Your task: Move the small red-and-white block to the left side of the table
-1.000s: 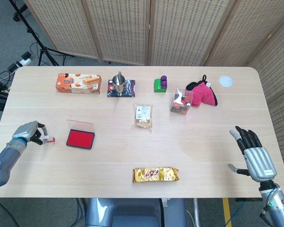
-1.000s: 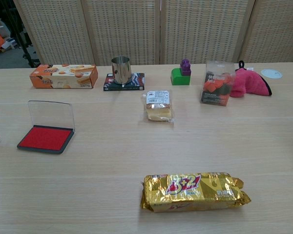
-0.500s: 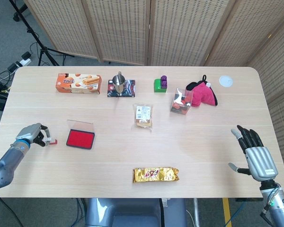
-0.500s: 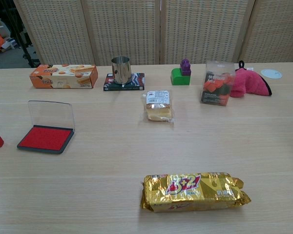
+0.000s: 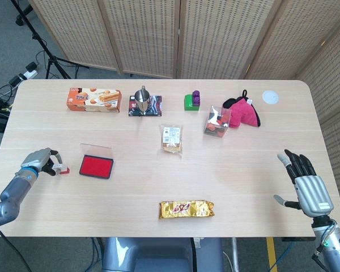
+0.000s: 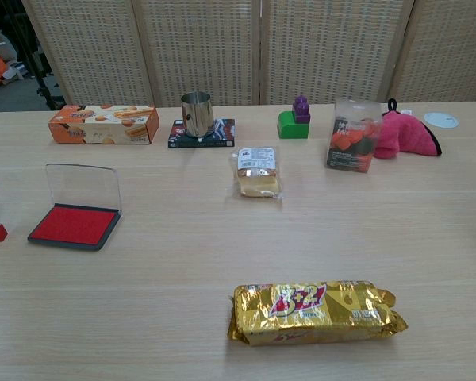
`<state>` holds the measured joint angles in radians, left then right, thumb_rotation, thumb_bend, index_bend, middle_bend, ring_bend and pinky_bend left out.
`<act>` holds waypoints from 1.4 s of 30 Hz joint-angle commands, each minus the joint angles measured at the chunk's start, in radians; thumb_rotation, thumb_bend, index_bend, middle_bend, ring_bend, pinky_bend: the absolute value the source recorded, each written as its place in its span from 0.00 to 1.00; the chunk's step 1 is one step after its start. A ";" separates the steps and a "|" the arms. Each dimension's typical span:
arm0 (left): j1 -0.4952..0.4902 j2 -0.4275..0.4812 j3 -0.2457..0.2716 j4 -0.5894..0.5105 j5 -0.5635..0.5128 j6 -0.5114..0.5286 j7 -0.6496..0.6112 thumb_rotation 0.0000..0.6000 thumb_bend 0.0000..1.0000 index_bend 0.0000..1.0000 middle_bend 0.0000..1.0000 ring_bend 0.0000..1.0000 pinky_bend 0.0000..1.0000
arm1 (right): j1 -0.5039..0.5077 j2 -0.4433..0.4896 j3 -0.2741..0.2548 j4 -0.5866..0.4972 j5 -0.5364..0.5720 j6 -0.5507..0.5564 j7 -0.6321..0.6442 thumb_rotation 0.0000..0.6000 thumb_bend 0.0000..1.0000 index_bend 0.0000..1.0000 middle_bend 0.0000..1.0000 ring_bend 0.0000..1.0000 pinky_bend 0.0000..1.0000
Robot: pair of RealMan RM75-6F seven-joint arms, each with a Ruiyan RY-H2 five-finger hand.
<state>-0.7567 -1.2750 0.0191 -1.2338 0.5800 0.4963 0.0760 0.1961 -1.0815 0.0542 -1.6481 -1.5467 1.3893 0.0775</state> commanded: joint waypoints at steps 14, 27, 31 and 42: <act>-0.006 0.044 0.012 -0.059 0.015 0.012 0.002 1.00 0.37 0.41 1.00 1.00 1.00 | -0.003 0.004 0.001 -0.002 -0.001 0.006 0.005 1.00 0.00 0.00 0.00 0.00 0.00; 0.054 0.263 -0.013 -0.276 0.119 0.100 -0.050 1.00 0.30 0.27 0.86 0.92 0.99 | -0.009 0.008 -0.004 -0.012 -0.016 0.018 -0.001 1.00 0.00 0.00 0.00 0.00 0.00; 0.133 0.365 -0.031 -0.387 0.249 0.193 -0.112 1.00 0.13 0.01 0.18 0.34 0.67 | -0.012 0.010 -0.006 -0.015 -0.026 0.029 0.000 1.00 0.00 0.00 0.00 0.00 0.00; 0.465 0.167 -0.099 -0.270 0.680 0.952 -0.349 1.00 0.00 0.00 0.00 0.00 0.04 | -0.019 0.000 -0.001 0.001 -0.042 0.059 0.005 1.00 0.00 0.00 0.00 0.00 0.00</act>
<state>-0.4535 -0.9767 -0.0446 -1.5954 1.0679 1.1432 -0.1500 0.1774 -1.0813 0.0522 -1.6480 -1.5892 1.4474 0.0825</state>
